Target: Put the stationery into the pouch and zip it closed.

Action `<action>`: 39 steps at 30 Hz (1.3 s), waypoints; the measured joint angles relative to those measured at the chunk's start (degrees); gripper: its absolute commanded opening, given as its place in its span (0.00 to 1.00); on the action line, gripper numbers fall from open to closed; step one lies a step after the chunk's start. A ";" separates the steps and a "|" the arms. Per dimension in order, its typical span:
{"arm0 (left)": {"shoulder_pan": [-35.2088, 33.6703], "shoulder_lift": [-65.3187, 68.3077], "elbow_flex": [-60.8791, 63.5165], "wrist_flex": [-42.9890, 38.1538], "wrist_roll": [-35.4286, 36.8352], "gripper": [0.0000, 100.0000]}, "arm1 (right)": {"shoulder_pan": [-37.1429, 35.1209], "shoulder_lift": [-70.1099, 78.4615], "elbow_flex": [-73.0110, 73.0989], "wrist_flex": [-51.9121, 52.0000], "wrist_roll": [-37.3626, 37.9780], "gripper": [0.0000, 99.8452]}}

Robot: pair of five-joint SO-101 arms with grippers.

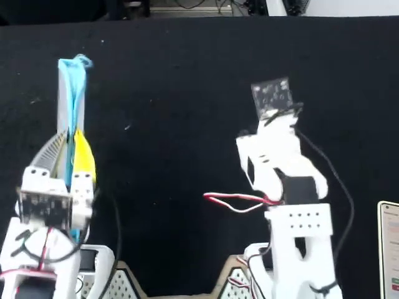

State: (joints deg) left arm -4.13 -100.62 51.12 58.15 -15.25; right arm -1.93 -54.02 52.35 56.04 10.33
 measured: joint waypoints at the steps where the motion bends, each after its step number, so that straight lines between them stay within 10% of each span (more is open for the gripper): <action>1: -0.18 1.93 0.00 -1.85 0.00 0.03 | 0.97 0.00 3.08 -1.76 1.14 0.01; 14: 2.73 43.60 -1.58 -27.16 -0.09 0.03 | 4.57 0.00 30.51 -27.60 3.16 0.01; 19: 10.02 55.12 -5.19 -28.84 -0.44 0.17 | 4.57 0.00 31.12 -29.10 3.16 0.01; 30: 18.64 65.49 -5.10 -28.04 8.09 0.22 | 4.57 0.00 32.18 -29.54 3.16 0.01; 39: 19.69 65.49 -6.24 -9.67 9.49 0.21 | 4.57 0.00 32.18 -29.54 3.16 0.01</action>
State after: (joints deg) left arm 15.56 -35.12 44.88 48.48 -5.76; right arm 2.64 -54.02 84.53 26.51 13.49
